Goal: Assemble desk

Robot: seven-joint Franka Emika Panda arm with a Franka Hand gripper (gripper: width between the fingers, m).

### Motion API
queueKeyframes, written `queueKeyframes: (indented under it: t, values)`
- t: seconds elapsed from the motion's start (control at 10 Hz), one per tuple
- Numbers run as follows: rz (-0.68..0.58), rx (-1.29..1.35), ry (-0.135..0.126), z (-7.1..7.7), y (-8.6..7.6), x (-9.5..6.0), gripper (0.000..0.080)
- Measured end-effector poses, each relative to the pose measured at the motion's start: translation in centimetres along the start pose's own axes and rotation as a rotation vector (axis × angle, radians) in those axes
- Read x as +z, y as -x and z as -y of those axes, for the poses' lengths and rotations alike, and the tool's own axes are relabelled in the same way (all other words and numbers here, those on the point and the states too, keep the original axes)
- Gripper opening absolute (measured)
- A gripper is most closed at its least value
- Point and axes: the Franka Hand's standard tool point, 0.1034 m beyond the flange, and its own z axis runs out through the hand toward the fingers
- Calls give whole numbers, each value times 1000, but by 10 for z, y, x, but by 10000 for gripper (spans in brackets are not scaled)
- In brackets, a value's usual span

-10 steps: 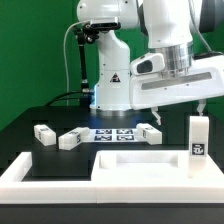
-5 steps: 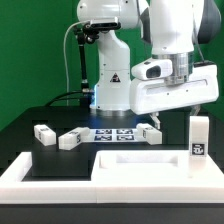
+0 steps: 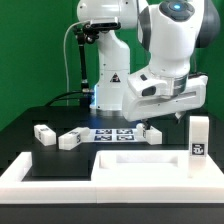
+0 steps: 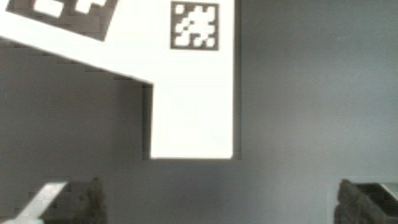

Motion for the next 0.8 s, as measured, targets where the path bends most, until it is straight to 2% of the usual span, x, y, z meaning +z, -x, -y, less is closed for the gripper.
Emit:
queueKeyframes:
  t: [0.1,0.2,0.3,0.4,0.5,0.6,0.8]
  values:
    - [111,-1,-18,2,3,1,649]
    - [141,-1,-22,2,-7,1,649]
    - [221,0,-34,3,2,4,649]
    - [345,10,-30,-4,6,13,649]
    - [429,7,5,-12,-2,19,649]
    - [433,8,11,-13,-12,20,649]
    - [430,9,10,-14,-11,20,649]
